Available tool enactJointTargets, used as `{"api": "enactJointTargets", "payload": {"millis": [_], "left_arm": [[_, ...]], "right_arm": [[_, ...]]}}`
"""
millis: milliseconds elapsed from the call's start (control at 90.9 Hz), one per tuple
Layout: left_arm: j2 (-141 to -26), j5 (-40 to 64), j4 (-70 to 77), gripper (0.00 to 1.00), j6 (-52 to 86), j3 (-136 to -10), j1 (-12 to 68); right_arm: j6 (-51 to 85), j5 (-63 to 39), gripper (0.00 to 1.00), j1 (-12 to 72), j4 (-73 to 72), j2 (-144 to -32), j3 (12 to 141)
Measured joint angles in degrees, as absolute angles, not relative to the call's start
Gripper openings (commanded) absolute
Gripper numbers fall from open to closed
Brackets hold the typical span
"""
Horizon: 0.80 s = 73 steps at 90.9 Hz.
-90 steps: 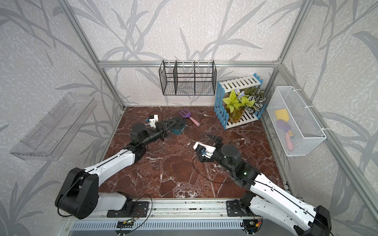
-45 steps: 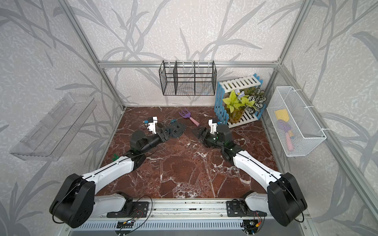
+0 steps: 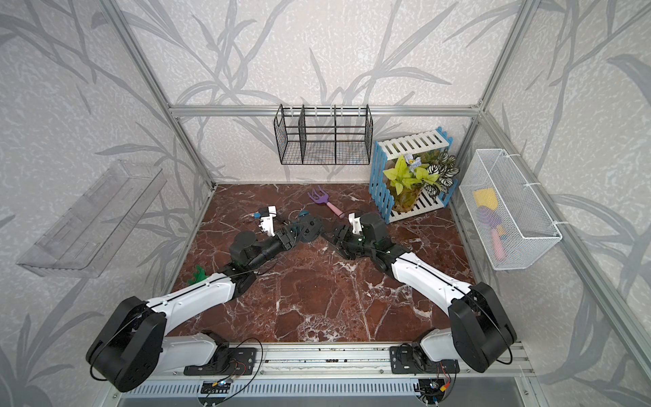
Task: Remove the battery from the alarm
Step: Remove the cover from the alarm.
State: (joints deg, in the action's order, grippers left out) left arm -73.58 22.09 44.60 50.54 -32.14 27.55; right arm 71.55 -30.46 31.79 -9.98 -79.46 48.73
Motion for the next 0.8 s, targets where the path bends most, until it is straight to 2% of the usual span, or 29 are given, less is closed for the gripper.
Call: {"api": "enactJointTargets", "payload": {"millis": [341,550,803], "left_arm": [[-73.6,20.0,44.0,0.23,50.4,-32.1,28.4],[-73.2,16.6,40.9,0.23,49.7,-32.1,28.4],[-73.2,16.6,40.9,0.23,49.7,-32.1,28.6]], "right_arm": [[72.0,-30.5,0.56,31.9,-11.0,-79.2,48.6],[71.8,-29.5,0.56,31.9,-12.4,-75.0,45.5],[71.8,-30.1,0.53,32.5,-13.3,-78.8,47.0]]}}
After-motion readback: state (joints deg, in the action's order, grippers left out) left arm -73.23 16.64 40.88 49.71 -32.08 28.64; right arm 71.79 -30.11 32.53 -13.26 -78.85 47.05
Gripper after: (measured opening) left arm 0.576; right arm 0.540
